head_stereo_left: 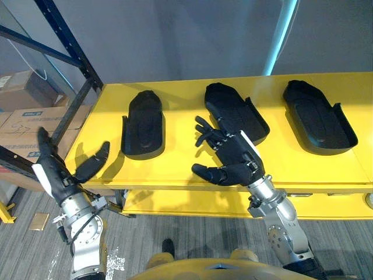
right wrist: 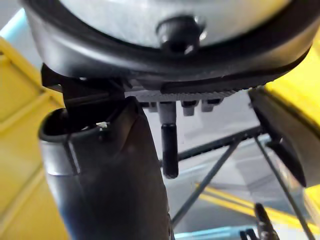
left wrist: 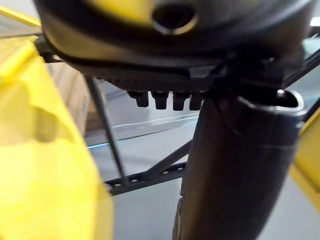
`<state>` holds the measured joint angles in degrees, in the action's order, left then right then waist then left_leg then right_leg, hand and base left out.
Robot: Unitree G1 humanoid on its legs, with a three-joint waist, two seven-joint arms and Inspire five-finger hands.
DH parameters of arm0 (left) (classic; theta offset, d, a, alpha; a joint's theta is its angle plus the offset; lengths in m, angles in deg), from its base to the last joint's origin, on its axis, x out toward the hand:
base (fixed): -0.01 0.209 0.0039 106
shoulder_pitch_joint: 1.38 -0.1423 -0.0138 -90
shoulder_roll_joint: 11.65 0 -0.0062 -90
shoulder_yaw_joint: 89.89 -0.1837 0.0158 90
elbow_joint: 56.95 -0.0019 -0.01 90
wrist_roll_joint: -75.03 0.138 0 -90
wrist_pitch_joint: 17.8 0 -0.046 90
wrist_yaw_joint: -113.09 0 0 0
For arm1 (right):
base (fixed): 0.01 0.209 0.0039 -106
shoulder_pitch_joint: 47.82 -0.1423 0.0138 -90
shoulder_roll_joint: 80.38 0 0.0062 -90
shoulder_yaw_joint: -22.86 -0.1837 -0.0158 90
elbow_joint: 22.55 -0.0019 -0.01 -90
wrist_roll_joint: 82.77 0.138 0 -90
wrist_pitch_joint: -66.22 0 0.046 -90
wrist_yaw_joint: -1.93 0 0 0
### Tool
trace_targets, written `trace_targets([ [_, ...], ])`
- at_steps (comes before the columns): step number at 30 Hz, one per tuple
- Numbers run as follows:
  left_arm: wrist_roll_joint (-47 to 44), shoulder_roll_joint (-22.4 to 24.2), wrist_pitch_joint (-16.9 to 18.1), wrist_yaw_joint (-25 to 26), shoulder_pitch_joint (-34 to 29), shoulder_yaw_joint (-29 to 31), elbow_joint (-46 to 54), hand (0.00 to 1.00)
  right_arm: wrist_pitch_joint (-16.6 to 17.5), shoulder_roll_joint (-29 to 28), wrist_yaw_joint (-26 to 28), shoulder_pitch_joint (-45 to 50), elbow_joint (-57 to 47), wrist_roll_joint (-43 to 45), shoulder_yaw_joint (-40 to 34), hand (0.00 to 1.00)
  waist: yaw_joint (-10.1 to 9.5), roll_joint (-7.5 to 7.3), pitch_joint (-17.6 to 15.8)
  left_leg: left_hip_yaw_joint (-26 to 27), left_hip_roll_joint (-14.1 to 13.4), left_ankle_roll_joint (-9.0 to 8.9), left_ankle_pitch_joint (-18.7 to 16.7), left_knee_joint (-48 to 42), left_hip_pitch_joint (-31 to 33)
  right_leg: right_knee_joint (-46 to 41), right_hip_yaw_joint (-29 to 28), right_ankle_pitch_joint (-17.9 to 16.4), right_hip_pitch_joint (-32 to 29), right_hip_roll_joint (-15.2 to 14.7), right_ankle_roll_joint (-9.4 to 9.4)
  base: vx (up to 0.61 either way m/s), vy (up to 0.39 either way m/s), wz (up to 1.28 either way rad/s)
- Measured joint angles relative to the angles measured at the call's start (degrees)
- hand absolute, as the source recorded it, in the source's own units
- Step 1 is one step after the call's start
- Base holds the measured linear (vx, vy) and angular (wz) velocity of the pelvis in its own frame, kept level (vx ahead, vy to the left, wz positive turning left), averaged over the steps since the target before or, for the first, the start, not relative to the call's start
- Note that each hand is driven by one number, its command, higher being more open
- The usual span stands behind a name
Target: Walk over and take three plastic housings, then place them on the shelf
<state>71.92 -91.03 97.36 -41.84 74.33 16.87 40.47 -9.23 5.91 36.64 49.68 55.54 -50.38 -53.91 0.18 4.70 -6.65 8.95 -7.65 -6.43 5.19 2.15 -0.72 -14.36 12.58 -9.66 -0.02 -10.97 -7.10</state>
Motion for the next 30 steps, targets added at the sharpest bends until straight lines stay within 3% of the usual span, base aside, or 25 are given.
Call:
trace_targets([
  [4, -1.18, 1.68, 1.42, -2.82, -2.13, 0.02, 8.35, 1.00, -0.03, 0.21, -0.27, -2.95, -0.09, -0.44, 4.74, 1.00, -0.40, 0.12, 0.06, -1.67, 0.04, -0.01, 0.00, -0.04, -0.14, 1.71, 2.03, 0.33, 2.16, 0.10, -0.06, -0.02, -0.001, 0.20],
  [8, -2.36, 3.12, 1.38, -5.95, -3.05, -0.14, 9.79, 1.00, -0.62, 0.21, -2.69, -4.08, 0.05, -0.63, 6.71, 1.00, -1.60, 0.13, 0.12, -2.92, 0.07, -0.20, 0.27, 0.13, 0.31, 2.63, 3.48, 0.61, 3.03, 0.22, -0.11, -0.01, -0.007, 0.19],
  [14, -3.03, 3.27, 1.12, -9.48, -6.64, -1.31, 15.73, 1.00, -1.99, -0.94, -14.19, -4.57, 7.29, -9.55, 8.07, 1.00, -1.69, -0.22, 0.24, -4.54, 0.28, -0.34, 0.92, 1.31, 0.40, 4.14, 5.38, 1.05, 4.32, 0.39, -0.07, 0.02, -0.007, 0.14],
  [20, -1.66, 3.22, 1.27, -10.69, -6.84, -2.94, 20.86, 1.00, -2.64, -1.46, -20.40, -4.55, 11.42, -14.13, 8.14, 1.00, -1.68, -0.21, 0.24, -5.52, 0.28, -0.42, 1.48, 2.23, 0.18, 4.53, 6.10, 1.09, 4.91, 0.59, -0.01, 0.00, -0.013, 0.08],
  [30, -0.85, 3.11, 2.13, -11.48, -8.15, -4.74, 22.40, 1.00, -2.62, -2.06, -22.46, -4.76, 15.80, -16.29, 8.86, 1.00, -1.96, -0.20, 0.23, -6.75, 0.14, -0.48, 2.24, 2.57, 0.37, 4.19, 7.16, 0.85, 5.16, 0.84, 0.29, -0.02, -0.014, 0.05],
])
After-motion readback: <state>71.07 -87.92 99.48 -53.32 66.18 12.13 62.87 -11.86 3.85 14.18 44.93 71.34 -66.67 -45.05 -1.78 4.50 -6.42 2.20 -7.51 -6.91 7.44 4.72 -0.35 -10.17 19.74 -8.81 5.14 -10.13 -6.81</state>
